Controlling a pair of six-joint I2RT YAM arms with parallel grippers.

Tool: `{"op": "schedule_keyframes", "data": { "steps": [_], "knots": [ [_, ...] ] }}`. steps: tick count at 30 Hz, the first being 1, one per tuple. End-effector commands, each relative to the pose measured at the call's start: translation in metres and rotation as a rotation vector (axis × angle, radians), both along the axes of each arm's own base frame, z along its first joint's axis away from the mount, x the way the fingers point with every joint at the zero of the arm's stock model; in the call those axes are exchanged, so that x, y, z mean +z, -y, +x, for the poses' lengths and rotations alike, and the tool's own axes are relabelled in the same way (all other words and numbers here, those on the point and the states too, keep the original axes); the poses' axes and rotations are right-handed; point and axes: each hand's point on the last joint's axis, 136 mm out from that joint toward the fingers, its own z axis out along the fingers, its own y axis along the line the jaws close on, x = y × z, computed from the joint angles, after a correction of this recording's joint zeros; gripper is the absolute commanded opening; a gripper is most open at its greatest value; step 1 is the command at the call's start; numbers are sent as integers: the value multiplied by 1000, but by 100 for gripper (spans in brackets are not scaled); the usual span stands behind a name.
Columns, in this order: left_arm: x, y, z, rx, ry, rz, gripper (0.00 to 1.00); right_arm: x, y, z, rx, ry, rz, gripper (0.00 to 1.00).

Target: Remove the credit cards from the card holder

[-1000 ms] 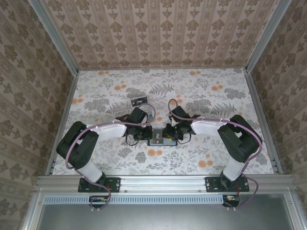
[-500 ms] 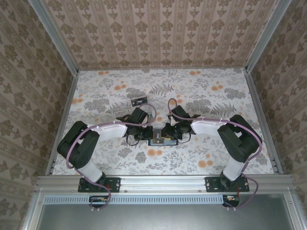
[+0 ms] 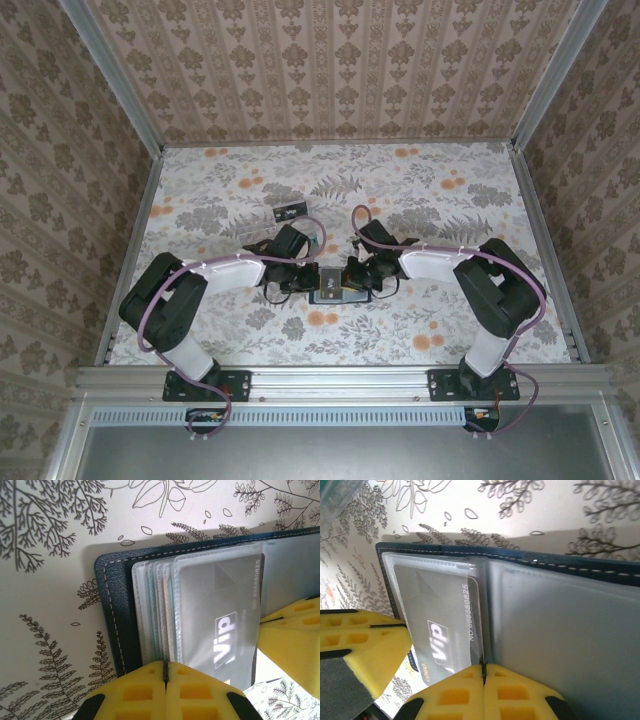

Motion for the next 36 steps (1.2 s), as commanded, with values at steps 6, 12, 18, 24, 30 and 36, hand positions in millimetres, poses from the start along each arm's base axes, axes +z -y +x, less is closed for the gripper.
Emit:
{"op": "schedule_keyframes", "data": {
  "steps": [6,12,18,24,30,36],
  "knots": [
    [-25,-28,-10,58,-66,112,0,2,28,-5,-16,1,-72,0],
    [-17,-23,-7,49,-53,96,0,4,20,-4,0,6,-27,17],
    [0,-23,0,55,-6,102,0,13,9,1,8,28,31,28],
    [27,-8,8,32,44,20,0,19,2,5,20,46,53,29],
    [22,1,9,21,25,-11,0,21,-8,7,43,47,67,26],
    [6,-1,3,15,-11,7,0,14,-9,6,49,35,58,26]
  ]
}}
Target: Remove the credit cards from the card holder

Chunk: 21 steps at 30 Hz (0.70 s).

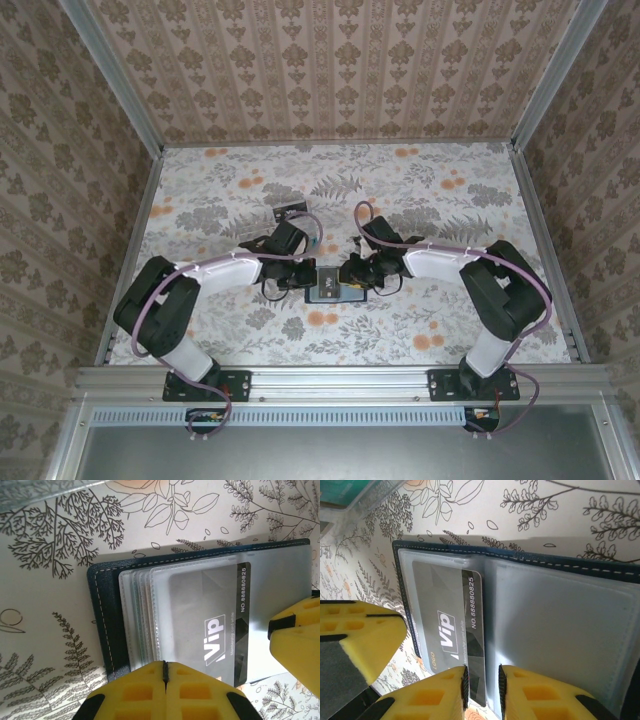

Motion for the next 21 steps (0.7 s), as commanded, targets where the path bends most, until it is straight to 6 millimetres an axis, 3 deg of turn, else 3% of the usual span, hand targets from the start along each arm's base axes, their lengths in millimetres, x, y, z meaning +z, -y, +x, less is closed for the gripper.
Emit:
{"op": "schedule_keyframes", "data": {
  "steps": [1,18,21],
  "knots": [
    [-7,4,-3,-9,-26,-5,0,3,-9,3,21,1,24,26],
    [-25,-7,-13,10,-78,51,0,-8,-21,2,49,-18,32,24],
    [-25,-8,-14,11,-79,57,0,-12,-20,1,47,-25,25,18]
  ]
}}
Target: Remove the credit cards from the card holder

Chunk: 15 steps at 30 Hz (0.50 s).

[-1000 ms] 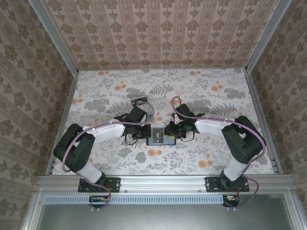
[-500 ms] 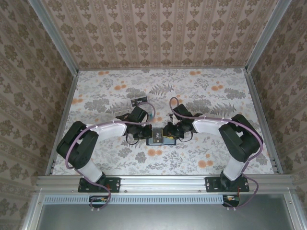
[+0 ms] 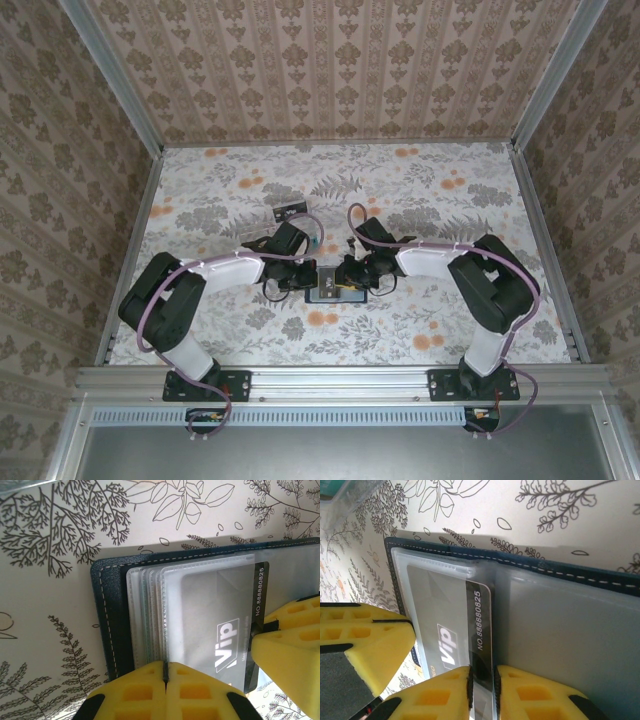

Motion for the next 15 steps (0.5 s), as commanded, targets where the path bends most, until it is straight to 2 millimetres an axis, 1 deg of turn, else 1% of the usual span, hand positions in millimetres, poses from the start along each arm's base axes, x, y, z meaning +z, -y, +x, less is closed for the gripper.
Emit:
{"op": "schedule_keyframes", "data": {
  "steps": [1,4,6,8,15],
  "knots": [
    [-16,-9,-12,9,-54,50,0,0,-6,1,17,0,12,15],
    [-17,-12,-13,13,-57,64,0,-2,-2,-1,13,-3,-7,4],
    [-19,-16,-13,19,-64,92,0,-4,3,-2,9,-4,-25,1],
    [-22,-21,-14,23,-77,114,0,-5,7,-4,8,-5,-37,0],
    [-30,-25,-17,29,-100,125,0,-7,28,-11,-16,-12,-57,0]
  ]
}}
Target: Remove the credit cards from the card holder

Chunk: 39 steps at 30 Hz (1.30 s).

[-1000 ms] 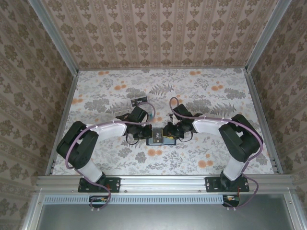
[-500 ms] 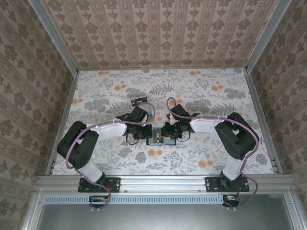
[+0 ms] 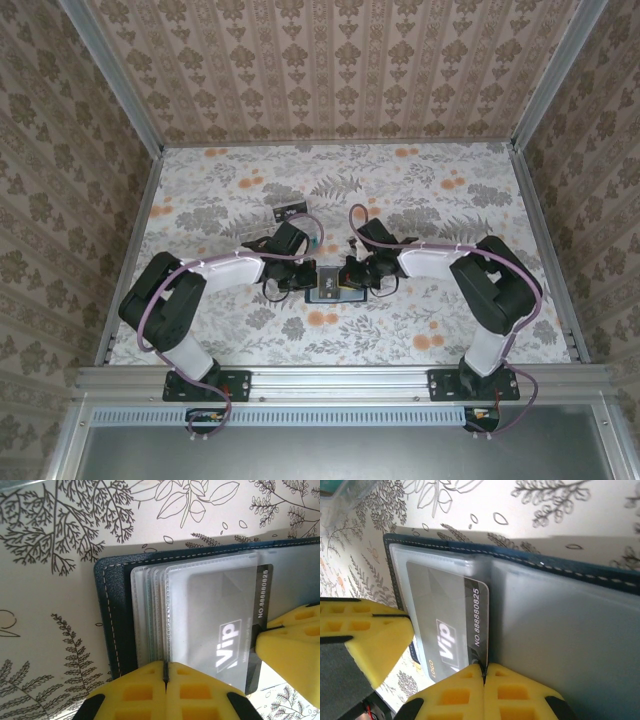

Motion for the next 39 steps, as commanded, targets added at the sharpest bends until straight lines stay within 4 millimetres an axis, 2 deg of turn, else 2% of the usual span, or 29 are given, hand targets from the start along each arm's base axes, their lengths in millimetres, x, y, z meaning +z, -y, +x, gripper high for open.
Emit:
{"op": "schedule_keyframes", "data": {
  "steps": [1,6,10,13,15,16,19,22,24,25,28,29,30,35,39],
  "knots": [
    [-28,-24,-17,25,-97,117,0,-7,22,-11,-10,-21,-60,0],
    [-26,-23,-16,20,-95,114,0,-5,37,-15,-26,-20,-68,0],
    [-21,-20,-16,15,-86,94,0,10,42,-15,-23,15,-44,0],
    [-4,-13,-10,16,-51,45,0,26,43,-13,-19,52,-19,0],
    [13,-8,-5,22,-12,9,0,35,43,-12,-19,68,-5,0],
    [23,-6,-2,25,10,-9,2,39,43,-12,-20,77,2,0],
    [52,-3,9,47,68,-59,19,55,43,-11,-14,112,23,0],
    [86,0,19,76,152,-122,27,74,42,-8,-3,166,46,0],
    [103,-3,25,125,212,-166,40,85,40,-6,13,197,69,0],
    [113,-5,28,146,246,-193,45,100,40,-5,17,240,91,0],
    [139,-10,32,174,321,-288,57,125,39,0,23,313,141,0],
    [148,-11,31,180,316,-331,64,135,38,3,25,340,164,0],
    [154,-12,31,181,305,-371,66,144,38,5,26,362,185,0],
    [181,-5,32,172,249,-572,62,196,28,13,72,478,333,0],
    [200,6,31,133,243,-681,57,225,19,18,106,533,426,0]
  ]
}}
